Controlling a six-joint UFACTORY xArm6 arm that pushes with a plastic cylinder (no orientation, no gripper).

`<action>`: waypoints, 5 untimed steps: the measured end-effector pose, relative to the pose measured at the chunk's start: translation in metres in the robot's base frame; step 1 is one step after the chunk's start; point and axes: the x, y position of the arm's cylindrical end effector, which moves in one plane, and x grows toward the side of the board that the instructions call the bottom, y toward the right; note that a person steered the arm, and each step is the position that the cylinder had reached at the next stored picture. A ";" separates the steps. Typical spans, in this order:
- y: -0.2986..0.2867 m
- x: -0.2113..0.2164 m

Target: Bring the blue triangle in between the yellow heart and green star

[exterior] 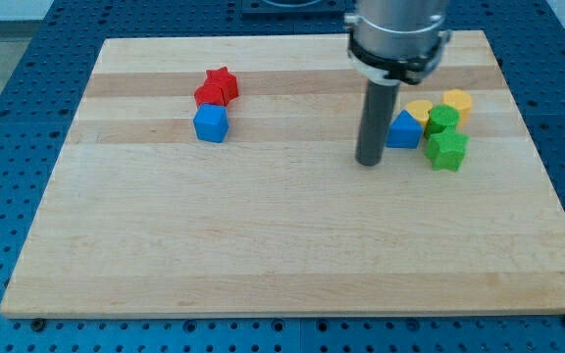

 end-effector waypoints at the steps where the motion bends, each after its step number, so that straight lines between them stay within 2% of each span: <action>1: -0.012 -0.020; 2: -0.003 -0.032; 5: 0.043 -0.032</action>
